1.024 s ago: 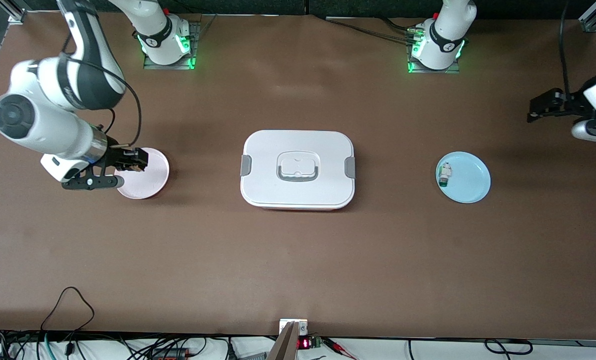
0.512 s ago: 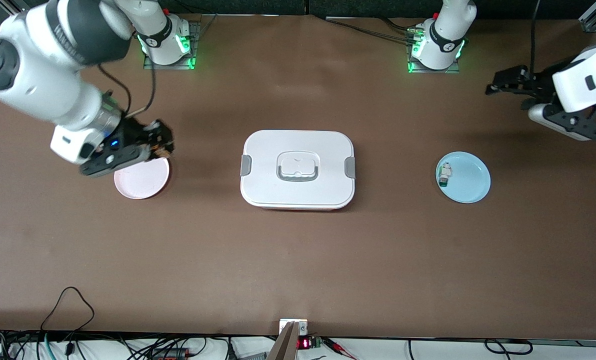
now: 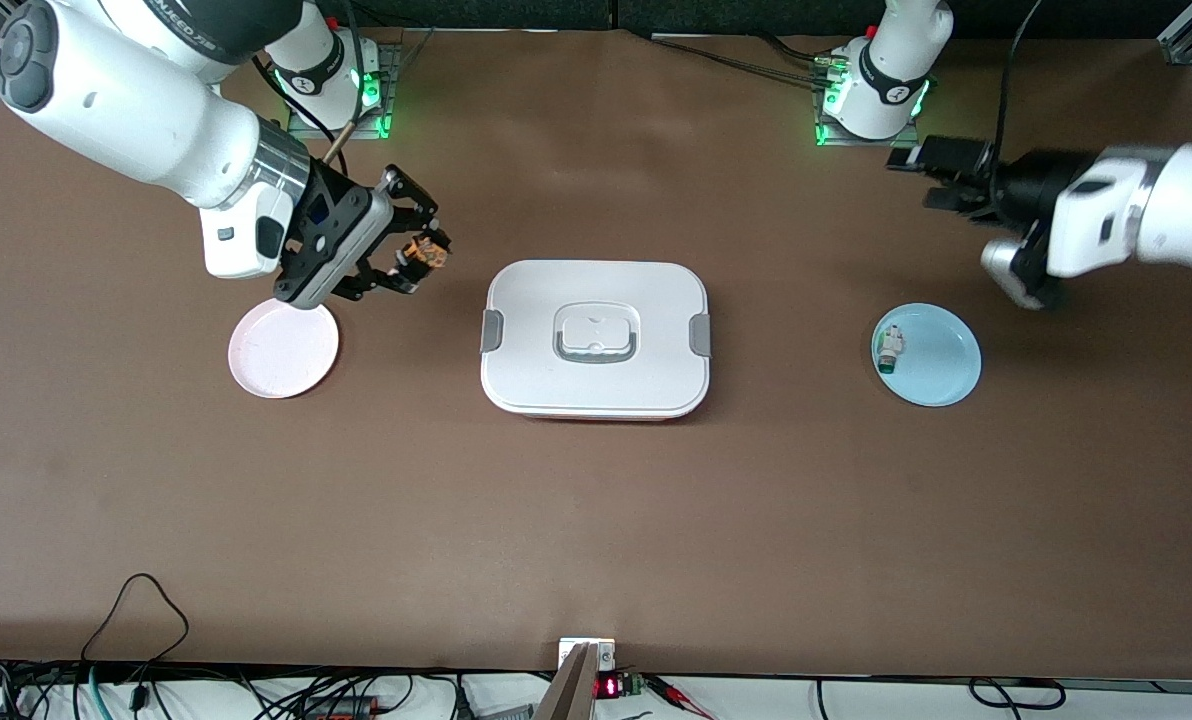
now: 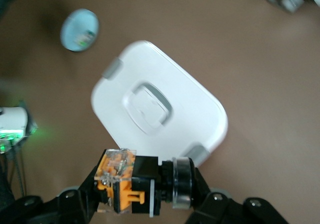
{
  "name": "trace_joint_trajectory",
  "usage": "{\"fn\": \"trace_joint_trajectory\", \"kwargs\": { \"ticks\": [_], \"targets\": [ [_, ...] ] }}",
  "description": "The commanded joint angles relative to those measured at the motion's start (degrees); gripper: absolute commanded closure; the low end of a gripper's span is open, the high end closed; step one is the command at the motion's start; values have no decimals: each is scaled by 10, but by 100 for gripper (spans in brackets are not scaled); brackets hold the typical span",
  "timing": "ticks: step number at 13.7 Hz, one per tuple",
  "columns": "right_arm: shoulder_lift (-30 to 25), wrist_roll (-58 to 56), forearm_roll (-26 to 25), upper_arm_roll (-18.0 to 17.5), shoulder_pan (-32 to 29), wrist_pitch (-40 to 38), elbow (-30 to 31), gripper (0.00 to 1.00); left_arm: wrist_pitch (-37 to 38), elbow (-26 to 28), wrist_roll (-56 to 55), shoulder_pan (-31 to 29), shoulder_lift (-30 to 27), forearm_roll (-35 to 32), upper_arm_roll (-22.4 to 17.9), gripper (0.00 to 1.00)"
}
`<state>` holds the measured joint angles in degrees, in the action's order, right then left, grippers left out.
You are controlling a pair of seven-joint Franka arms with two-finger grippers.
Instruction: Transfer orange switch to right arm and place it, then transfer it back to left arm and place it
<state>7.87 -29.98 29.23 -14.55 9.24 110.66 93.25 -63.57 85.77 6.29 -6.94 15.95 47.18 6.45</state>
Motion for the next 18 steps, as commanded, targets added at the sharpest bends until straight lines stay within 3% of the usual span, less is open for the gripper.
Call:
{"fn": "trace_joint_trajectory", "kwargs": {
  "ticks": [1,6,9,14,18],
  "targets": [
    [8,-122,67,-1,22,43,-9,57,14,-3,-22,-10,50,98,0,0],
    [40,-350,280,-1,39,88,-9,58,-55,28,-161,-4,55,225,3,0],
    [68,-449,400,0,52,95,-9,59,-138,26,-270,45,47,267,14,0],
    [109,-512,509,0,82,97,-10,60,-266,27,-333,130,43,308,13,0],
    [124,-512,532,-1,105,137,-27,61,-361,27,-353,183,41,321,13,1]
  ]
}}
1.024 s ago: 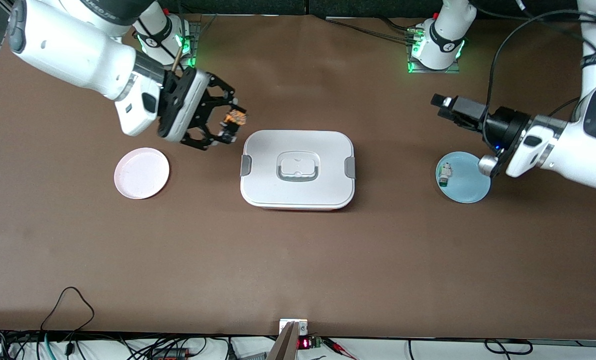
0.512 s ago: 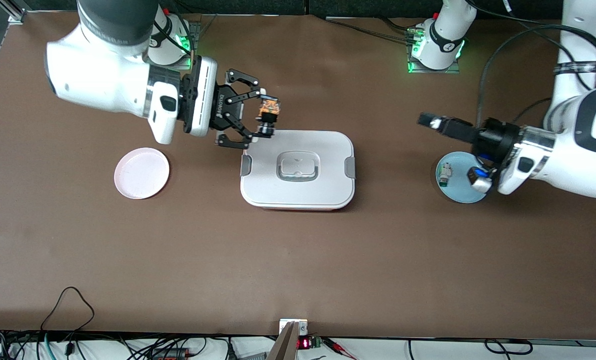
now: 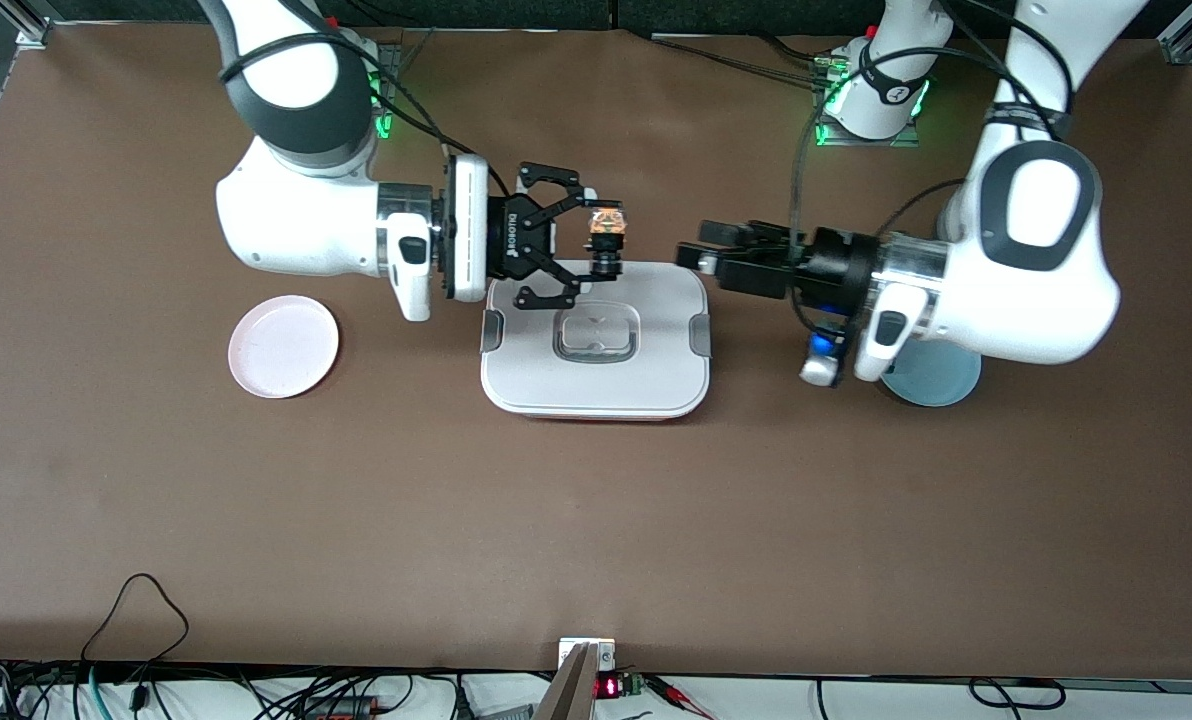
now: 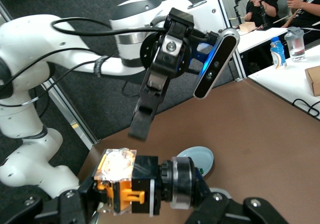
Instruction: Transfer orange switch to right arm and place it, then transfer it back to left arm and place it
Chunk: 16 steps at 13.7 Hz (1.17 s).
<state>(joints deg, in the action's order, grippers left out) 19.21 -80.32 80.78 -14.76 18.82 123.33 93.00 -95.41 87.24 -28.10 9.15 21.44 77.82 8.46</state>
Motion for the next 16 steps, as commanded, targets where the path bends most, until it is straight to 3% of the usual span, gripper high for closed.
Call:
{"fn": "trace_joint_trajectory", "kwargs": {
  "ticks": [1,7,9,12,16],
  "targets": [
    [12,-8,17,1,10,12,-26,61,-65,12,-6,36,-14,15,-7,1],
    [14,-9,20,2,20,26,-26,61,-91,13,26,55,-14,1,-8,1],
    [14,-10,19,2,20,26,-25,61,-72,13,35,54,-15,-19,-7,1],
    [13,-9,20,2,20,26,-24,61,-22,26,136,37,-17,-42,-8,3],
    [10,-7,21,2,20,26,-23,61,-12,94,222,5,-53,36,-7,3]
  ]
}}
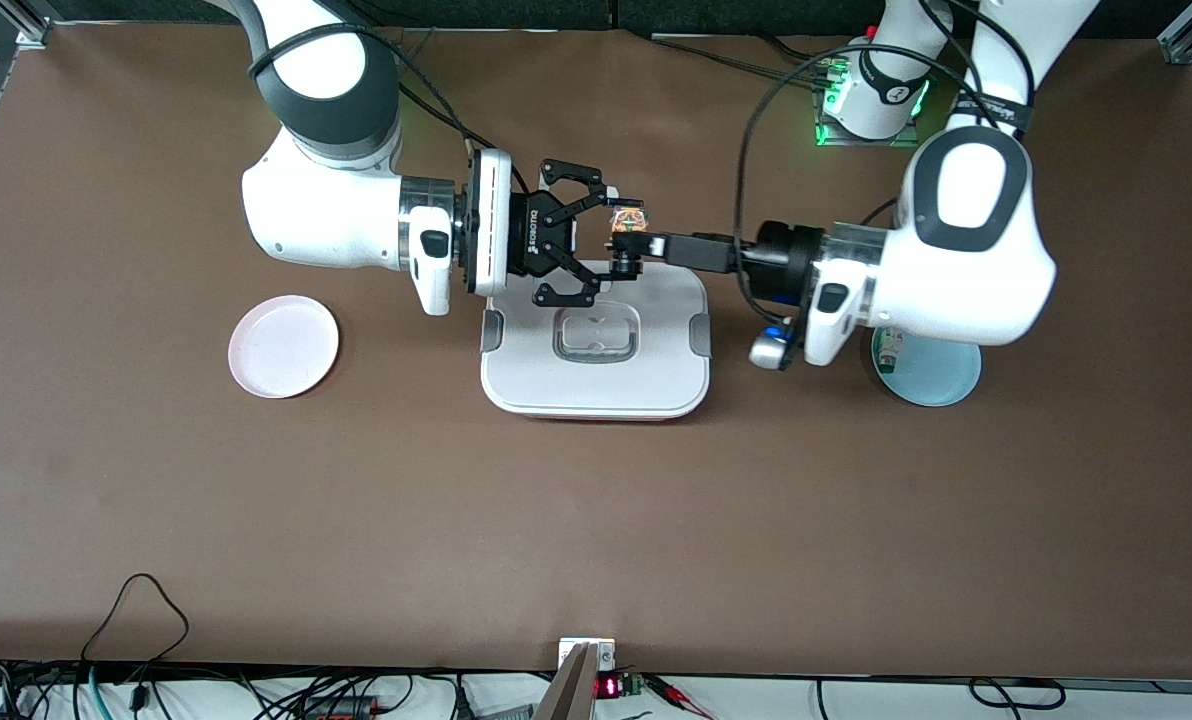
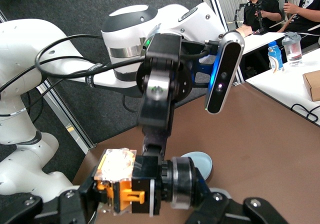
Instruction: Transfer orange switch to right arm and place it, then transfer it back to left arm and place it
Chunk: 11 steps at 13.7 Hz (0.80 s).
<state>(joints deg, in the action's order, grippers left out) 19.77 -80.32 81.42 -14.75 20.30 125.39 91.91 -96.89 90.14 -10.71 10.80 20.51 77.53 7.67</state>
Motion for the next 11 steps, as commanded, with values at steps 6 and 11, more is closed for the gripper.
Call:
{"fn": "trace_joint_trajectory", "kwargs": {
  "ticks": [6,11],
  "targets": [
    [-3,6,8,2,4,4,-9,61,-26,122,99,-14,-60,176,1,3],
    [-3,-6,15,2,3,1,-9,61,-81,135,138,-9,-62,186,36,5]
  ]
}}
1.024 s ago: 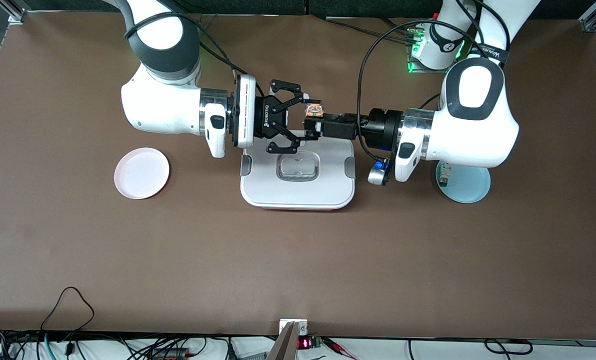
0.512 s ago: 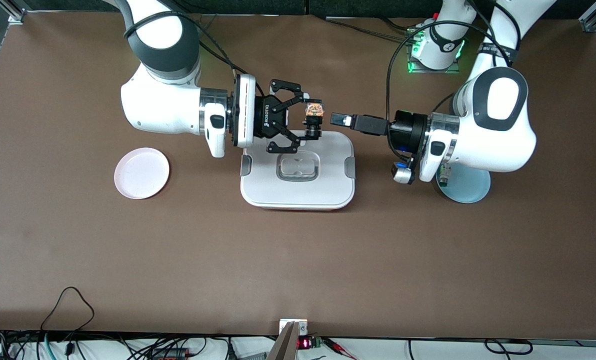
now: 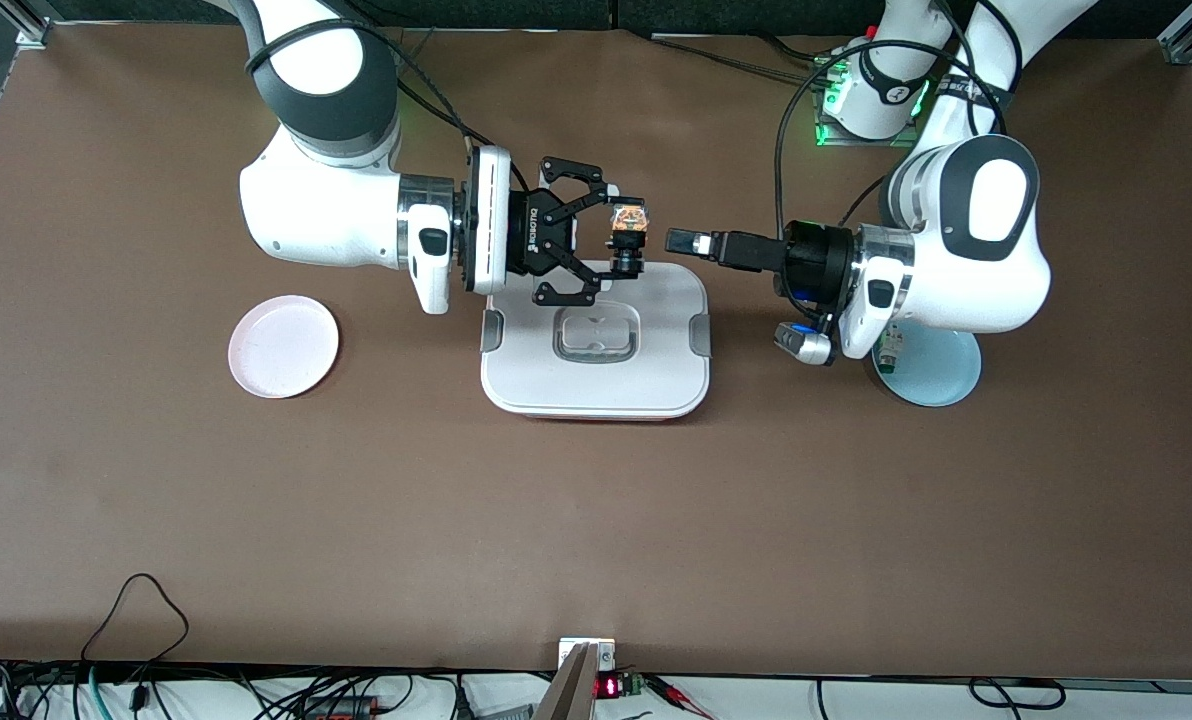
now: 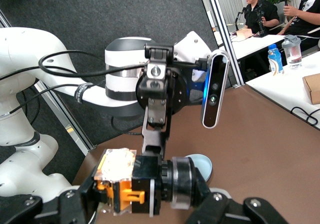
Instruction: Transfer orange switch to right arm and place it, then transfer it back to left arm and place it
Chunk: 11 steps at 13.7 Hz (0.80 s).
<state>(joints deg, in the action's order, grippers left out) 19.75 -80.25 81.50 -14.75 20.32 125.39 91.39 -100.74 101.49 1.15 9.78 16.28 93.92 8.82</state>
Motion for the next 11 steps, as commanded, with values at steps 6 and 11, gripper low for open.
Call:
{"fn": "trace_joint_trajectory", "kwargs": {
  "ticks": [6,11],
  "targets": [
    [-3,-2,29,2,4,4,-2,61,-61,29,17,-3,-19,36,45,11],
    [-3,-5,29,2,4,4,-2,61,-17,36,12,-18,-29,35,44,24]
  ]
}}
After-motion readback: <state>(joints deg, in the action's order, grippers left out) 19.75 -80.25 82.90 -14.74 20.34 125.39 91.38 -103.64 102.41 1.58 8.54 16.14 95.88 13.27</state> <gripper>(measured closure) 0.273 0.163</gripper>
